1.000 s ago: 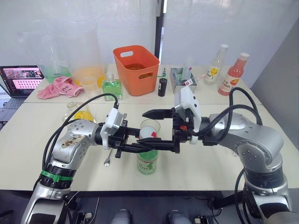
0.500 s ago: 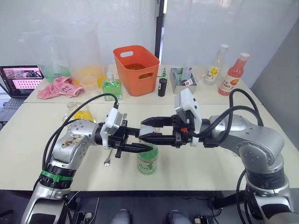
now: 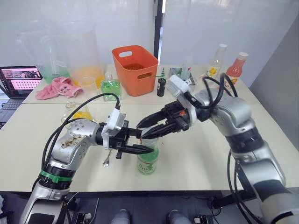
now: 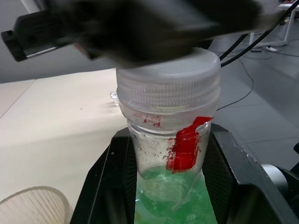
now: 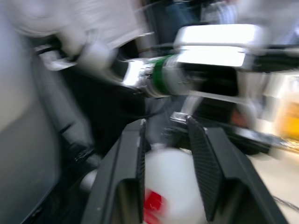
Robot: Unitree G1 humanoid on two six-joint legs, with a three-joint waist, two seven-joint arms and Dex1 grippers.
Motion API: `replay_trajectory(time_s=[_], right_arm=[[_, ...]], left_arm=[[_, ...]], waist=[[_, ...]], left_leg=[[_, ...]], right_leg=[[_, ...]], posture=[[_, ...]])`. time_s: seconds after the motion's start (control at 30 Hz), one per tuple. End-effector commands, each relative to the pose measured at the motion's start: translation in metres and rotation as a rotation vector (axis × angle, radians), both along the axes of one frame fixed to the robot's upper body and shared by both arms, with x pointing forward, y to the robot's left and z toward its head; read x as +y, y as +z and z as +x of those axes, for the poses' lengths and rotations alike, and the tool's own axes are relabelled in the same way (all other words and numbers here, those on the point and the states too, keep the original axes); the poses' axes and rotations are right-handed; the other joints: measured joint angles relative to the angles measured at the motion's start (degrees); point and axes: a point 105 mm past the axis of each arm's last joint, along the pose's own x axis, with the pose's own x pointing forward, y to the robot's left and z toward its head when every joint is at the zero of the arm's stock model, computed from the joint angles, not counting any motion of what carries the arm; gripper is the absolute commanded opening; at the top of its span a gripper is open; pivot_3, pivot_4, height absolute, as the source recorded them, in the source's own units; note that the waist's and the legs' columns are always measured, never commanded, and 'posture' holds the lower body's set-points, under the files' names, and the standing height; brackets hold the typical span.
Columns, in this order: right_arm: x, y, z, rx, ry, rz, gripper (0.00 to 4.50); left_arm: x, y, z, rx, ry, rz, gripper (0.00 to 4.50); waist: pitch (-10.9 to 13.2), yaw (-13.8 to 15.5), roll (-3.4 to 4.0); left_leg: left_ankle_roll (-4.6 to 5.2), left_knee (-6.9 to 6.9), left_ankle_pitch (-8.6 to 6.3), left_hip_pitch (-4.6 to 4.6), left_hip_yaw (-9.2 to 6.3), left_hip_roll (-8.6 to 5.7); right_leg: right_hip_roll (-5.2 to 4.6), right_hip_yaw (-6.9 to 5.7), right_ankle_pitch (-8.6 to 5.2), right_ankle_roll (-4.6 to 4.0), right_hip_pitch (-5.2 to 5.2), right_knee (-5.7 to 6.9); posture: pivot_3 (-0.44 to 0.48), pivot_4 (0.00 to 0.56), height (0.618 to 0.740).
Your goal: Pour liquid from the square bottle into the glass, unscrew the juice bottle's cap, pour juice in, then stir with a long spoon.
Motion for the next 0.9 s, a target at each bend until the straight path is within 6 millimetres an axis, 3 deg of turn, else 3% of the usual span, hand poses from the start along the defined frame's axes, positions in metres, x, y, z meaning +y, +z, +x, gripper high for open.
replay_trajectory(time_s=[0.03, 0.2, 0.37, 0.5, 0.67, 0.77, 0.9], right_arm=[[0.000, -0.007, -0.002, -0.002, 0.097, -0.075, 1.64], [0.010, 0.003, 0.013, -0.036, 0.079, -0.043, 1.64], [-0.002, 0.027, 0.009, -0.042, 0.041, 0.045, 1.64], [-0.015, 0.041, -0.001, -0.052, -0.086, 0.143, 2.78], [-0.023, 0.031, -0.016, -0.112, -0.412, 0.209, 4.48], [-0.022, 0.024, -0.013, -0.139, -0.607, 0.238, 4.48], [-0.019, 0.012, -0.018, -0.120, -0.736, 0.231, 4.48]], left_arm=[[0.004, -0.002, 0.001, -0.009, 0.030, 0.032, 1.75], [0.010, -0.005, -0.001, -0.003, 0.039, 0.033, 1.75], [0.016, -0.010, -0.001, 0.001, 0.047, 0.031, 1.75], [0.016, -0.015, -0.001, 0.007, 0.048, 0.026, 1.75], [0.016, -0.017, 0.003, 0.011, 0.048, 0.016, 1.75], [0.015, -0.016, 0.004, 0.010, 0.045, 0.010, 1.75], [0.012, -0.012, 0.005, 0.010, 0.033, 0.004, 1.75]], waist=[[0.0, 0.2, 0.00], [0.0, -0.1, 0.00], [0.0, 0.0, 0.00], [0.0, 0.1, 0.00], [0.0, 0.2, 0.00], [0.0, -0.2, 0.02], [0.0, -0.2, 0.00]], left_leg=[[0.00, 0.00, 0.00, 0.00, 0.00, -0.01], [0.00, -0.03, 0.00, 0.05, 0.00, 0.01], [0.00, -0.03, 0.00, 0.02, 0.00, 0.02], [0.00, -0.04, 0.00, 0.03, 0.00, 0.02], [0.00, -0.08, 0.00, 0.04, 0.01, 0.02], [0.00, -0.09, 0.00, 0.06, 0.01, 0.03], [0.00, -0.07, 0.01, 0.08, 0.00, 0.02]], right_leg=[[-0.02, 0.00, 0.00, 0.00, 0.01, -0.02], [0.01, 0.00, 0.00, -0.01, 0.02, -0.07], [0.02, 0.00, 0.00, -0.03, -0.02, 0.01], [0.03, 0.00, 0.00, -0.03, -0.04, 0.01], [0.02, 0.00, 0.00, -0.03, -0.03, -0.02], [0.03, 0.02, -0.02, -0.06, -0.06, 0.00], [0.04, 0.02, -0.02, -0.07, -0.03, 0.02]], posture=[[0.000, 0.150, 0.739], [0.000, 0.150, 0.739], [0.000, 0.150, 0.739], [0.000, 0.150, 0.739], [0.000, 0.150, 0.739], [0.000, 0.150, 0.739], [0.000, 0.150, 0.739]])
